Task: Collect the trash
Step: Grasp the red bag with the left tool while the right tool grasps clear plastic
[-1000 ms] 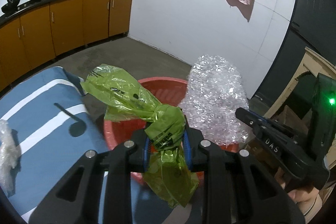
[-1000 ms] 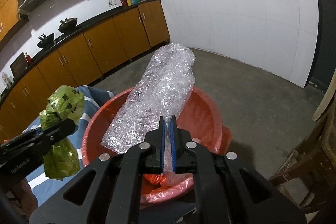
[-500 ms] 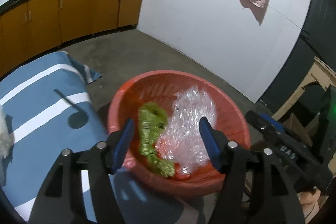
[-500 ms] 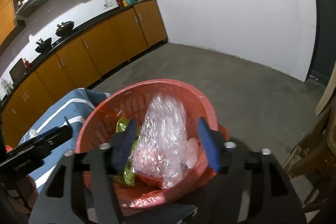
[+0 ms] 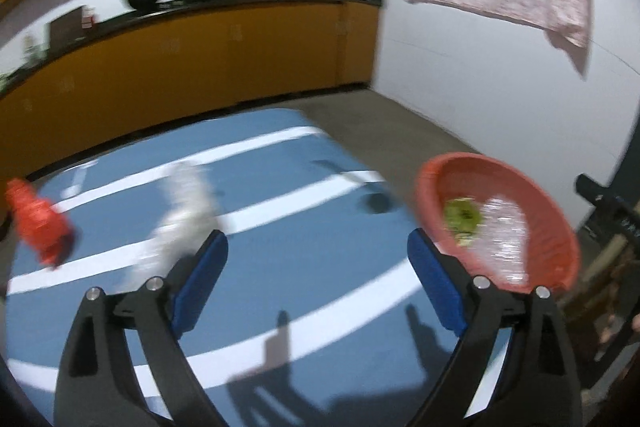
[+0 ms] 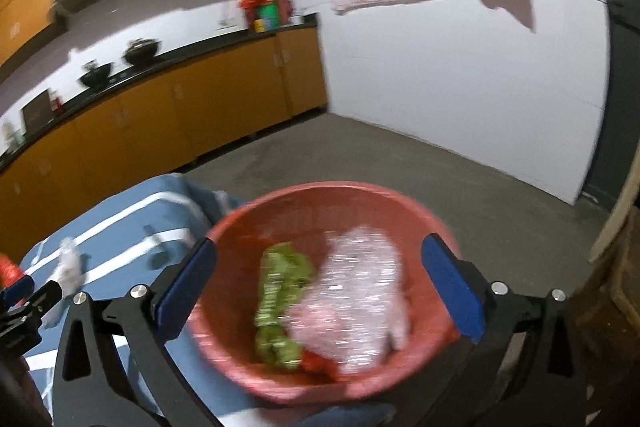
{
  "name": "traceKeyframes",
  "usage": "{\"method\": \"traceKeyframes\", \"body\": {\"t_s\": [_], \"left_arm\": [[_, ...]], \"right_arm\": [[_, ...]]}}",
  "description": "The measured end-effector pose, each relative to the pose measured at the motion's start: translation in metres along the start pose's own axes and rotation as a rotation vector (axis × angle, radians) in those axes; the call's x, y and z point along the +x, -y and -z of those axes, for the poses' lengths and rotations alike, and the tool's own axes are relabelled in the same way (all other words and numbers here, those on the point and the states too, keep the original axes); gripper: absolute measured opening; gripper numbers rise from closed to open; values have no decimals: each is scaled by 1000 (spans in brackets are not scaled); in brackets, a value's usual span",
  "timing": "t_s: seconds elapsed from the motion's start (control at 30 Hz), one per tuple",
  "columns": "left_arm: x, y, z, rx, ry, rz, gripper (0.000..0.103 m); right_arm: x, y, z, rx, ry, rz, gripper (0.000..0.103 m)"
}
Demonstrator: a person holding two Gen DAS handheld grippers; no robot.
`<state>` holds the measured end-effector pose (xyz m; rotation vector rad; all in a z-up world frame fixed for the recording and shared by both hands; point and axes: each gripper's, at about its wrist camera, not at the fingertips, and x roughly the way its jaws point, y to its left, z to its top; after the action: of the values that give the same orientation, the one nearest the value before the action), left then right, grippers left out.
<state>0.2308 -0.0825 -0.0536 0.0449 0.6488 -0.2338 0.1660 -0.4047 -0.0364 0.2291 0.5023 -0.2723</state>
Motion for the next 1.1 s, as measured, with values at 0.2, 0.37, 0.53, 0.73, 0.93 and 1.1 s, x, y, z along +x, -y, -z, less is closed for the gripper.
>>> {"method": "traceKeyframes", "body": {"t_s": [0.2,0.37,0.53,0.73,0.93,1.1], "left_arm": [[-27,-97,21,-117,-1,-199,90],[-49,-173,42,-213,-6,-345,90],[-67,-233,57,-298,9,-434,90],[-71,-260,58,-353,19,-463,90],[-66,-274,54,-377,29,-464,95],[-58,-281,46,-417,44,-430,98]], "right_arm": [[9,-76,5,-74,-56,-156,101],[19,-148,15,-122,-127,-284,101],[32,-219,25,-182,-177,-355,101],[53,-281,38,-238,-213,-363,97],[81,-312,55,-300,-272,-300,93],[95,-319,63,-318,-334,-283,83]]}}
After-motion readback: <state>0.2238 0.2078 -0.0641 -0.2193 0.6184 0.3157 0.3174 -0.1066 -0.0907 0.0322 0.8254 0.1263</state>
